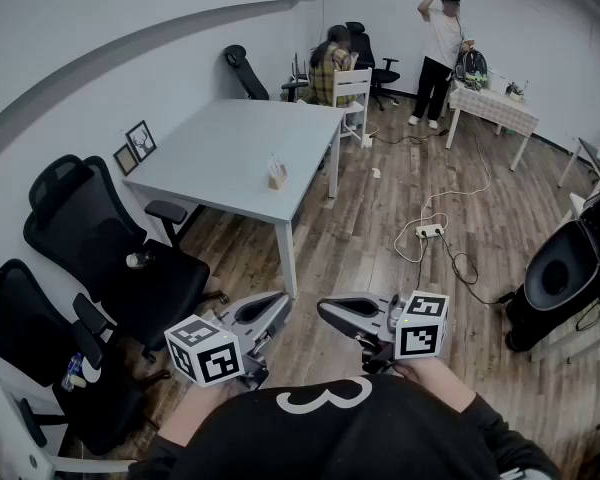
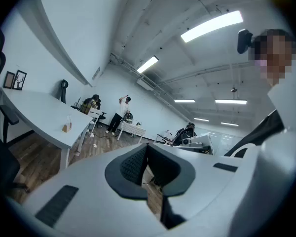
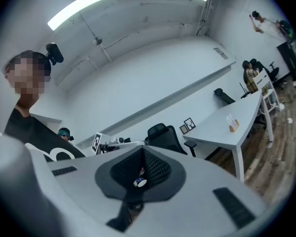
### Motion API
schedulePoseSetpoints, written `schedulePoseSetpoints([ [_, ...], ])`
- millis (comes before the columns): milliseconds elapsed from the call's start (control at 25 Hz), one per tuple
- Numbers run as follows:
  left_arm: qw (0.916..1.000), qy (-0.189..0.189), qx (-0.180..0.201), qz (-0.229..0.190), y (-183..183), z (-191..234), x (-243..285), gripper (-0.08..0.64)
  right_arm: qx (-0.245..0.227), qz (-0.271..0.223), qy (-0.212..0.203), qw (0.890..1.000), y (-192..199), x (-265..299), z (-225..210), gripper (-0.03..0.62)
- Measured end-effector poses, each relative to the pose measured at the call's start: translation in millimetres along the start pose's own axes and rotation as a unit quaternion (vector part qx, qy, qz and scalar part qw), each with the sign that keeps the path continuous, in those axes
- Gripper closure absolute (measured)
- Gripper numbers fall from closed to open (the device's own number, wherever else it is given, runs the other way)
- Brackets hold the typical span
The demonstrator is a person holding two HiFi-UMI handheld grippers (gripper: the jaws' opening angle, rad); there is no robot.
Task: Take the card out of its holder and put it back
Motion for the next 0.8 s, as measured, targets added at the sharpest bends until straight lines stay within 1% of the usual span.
schedulePoseSetpoints([
  [160, 0.9999, -0.012, 0.011, -0.004, 3.4, -6.4, 14.0, 0.546, -0.009, 0.002, -0.010, 1.000, -5.0, -13.1, -6.8, 0.584],
  [360, 0.9996, -0.026, 0.011, -0.008, 11.9, -17.4, 24.8, 0.546, -0.023, 0.006, -0.008, 1.000, -3.1, -31.2, -10.2, 0.583],
  [600, 0.9989, -0.039, 0.015, -0.020, 28.3, -42.1, 40.6, 0.546, -0.033, 0.002, -0.019, 0.999, 2.5, -63.7, -9.3, 0.583],
  [800, 0.9988, -0.043, 0.001, -0.021, 49.0, -60.8, 55.9, 0.546, -0.017, -0.001, -0.024, 1.000, 14.5, -95.4, -12.0, 0.583],
])
Point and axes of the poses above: the fingertips, and each gripper's own axes: x forward along the fingers, z to its left, y out of its underside, the point moved 3 cm from there along -x, backward along the fingers, and after that the axes turned 8 degrees about y, right-handed, at the moved point
